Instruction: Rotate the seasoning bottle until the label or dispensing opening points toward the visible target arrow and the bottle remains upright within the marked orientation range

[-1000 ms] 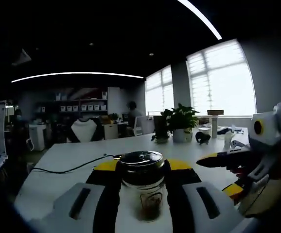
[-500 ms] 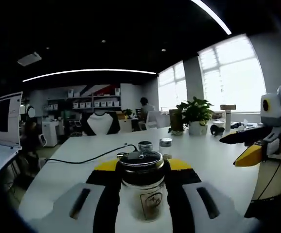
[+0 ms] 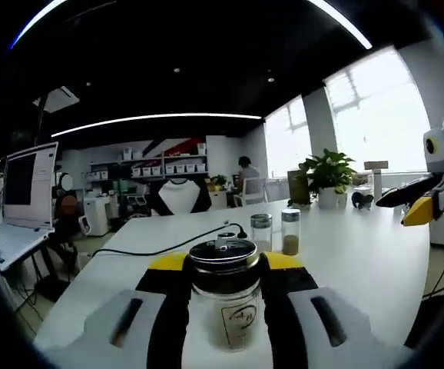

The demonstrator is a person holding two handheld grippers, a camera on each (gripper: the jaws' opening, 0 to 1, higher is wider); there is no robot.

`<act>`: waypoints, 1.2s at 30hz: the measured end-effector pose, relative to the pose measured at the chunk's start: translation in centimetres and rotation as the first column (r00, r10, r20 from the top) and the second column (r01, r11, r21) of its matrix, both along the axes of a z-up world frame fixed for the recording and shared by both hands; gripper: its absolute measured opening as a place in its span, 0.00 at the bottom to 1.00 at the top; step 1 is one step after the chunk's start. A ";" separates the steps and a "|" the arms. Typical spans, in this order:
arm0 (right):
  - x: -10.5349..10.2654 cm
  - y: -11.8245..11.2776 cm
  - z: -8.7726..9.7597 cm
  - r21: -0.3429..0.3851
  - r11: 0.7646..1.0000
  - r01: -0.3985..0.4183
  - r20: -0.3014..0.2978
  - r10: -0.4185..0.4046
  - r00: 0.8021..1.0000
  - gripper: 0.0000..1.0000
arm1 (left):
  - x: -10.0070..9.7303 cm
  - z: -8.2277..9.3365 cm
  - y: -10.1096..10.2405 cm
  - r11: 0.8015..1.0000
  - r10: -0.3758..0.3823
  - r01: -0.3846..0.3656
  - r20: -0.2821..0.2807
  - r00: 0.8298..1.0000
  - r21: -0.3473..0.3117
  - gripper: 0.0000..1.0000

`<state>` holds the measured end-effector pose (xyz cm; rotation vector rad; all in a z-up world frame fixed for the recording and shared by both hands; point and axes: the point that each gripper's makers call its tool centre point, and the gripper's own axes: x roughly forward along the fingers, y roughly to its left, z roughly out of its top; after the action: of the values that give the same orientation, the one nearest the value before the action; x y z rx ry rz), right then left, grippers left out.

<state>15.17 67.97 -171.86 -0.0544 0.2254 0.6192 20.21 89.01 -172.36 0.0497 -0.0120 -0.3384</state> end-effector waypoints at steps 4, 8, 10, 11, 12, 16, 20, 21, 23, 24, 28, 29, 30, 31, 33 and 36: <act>0.0 0.1 0.0 0.006 1.000 -0.001 -0.006 0.001 1.000 0.75 | 0.0 -0.6 0.7 1.000 0.014 -0.014 0.025 1.000 -0.005 0.37; 0.0 0.2 0.0 -0.007 1.000 -0.003 -0.008 0.003 1.000 0.74 | 0.3 -1.4 1.3 1.000 0.023 -0.023 0.024 0.999 -0.008 0.37; -0.1 0.3 -0.1 -0.013 1.000 -0.007 -0.011 0.006 1.000 0.74 | 0.5 -2.2 1.9 0.999 0.029 -0.028 0.020 0.999 -0.023 0.37; -0.1 0.4 -0.2 -0.015 1.000 -0.007 -0.015 0.007 1.000 0.74 | 0.6 -2.4 2.1 0.999 0.032 -0.031 0.020 0.999 -0.041 0.37; -0.1 0.4 -0.2 -0.018 1.000 -0.008 -0.015 0.007 1.000 0.74 | 0.6 -2.6 2.3 0.998 0.037 -0.035 0.028 0.999 -0.050 0.37; -0.1 0.6 -0.3 -0.031 0.999 -0.010 -0.019 0.010 1.000 0.74 | 1.0 -3.5 2.7 0.998 0.048 -0.047 0.026 0.999 -0.045 0.37; 0.0 0.5 -0.1 -0.035 0.999 -0.008 -0.018 0.007 1.000 0.73 | 1.2 -4.5 3.1 0.998 0.058 -0.058 0.012 0.998 -0.025 0.37; 0.0 0.6 -0.1 -0.036 0.999 -0.008 -0.018 0.008 1.000 0.73 | 1.2 -4.7 3.2 0.998 0.060 -0.060 0.011 0.998 -0.025 0.37; 0.0 0.6 -0.2 -0.040 0.999 -0.009 -0.019 0.008 1.000 0.73 | 1.2 -5.0 3.3 0.998 0.047 -0.046 0.020 0.999 -0.030 0.37; 0.0 0.7 -0.2 -0.041 0.999 -0.012 -0.022 0.011 1.000 0.73 | 1.1 -5.0 3.2 0.999 0.035 -0.034 0.038 0.999 -0.033 0.37; -0.3 1.1 -0.6 -0.042 0.998 -0.035 -0.036 0.033 0.999 0.73 | 1.3 -5.7 3.1 0.999 0.031 -0.032 0.032 0.999 0.006 0.37; -0.3 1.2 -0.7 -0.042 0.998 -0.037 -0.041 0.035 0.999 0.73 | 1.4 -5.9 3.2 0.999 0.032 -0.032 0.027 0.999 0.008 0.37; -0.3 1.2 -0.7 -0.040 0.999 -0.036 -0.044 0.035 0.998 0.73 | 1.4 -6.1 3.2 0.999 0.033 -0.033 0.024 0.999 0.008 0.37; -0.3 1.1 -0.8 -0.038 0.999 -0.033 -0.046 0.032 0.998 0.73 | 1.6 -6.6 3.2 0.999 0.032 -0.032 0.008 0.999 0.008 0.37; -0.3 1.0 -0.7 -0.034 0.999 -0.028 -0.045 0.027 0.999 0.73 | 1.7 -7.3 3.3 0.999 0.036 -0.036 -0.018 0.999 0.011 0.37; -0.2 0.9 -0.8 -0.029 0.999 -0.025 -0.050 0.023 0.998 0.73 | 1.6 -7.7 3.1 1.000 0.016 -0.016 -0.014 1.000 0.002 0.37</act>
<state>15.00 68.87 -172.61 -0.0706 0.2829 0.6418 21.84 92.11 -180.07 0.0489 0.0030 -0.3225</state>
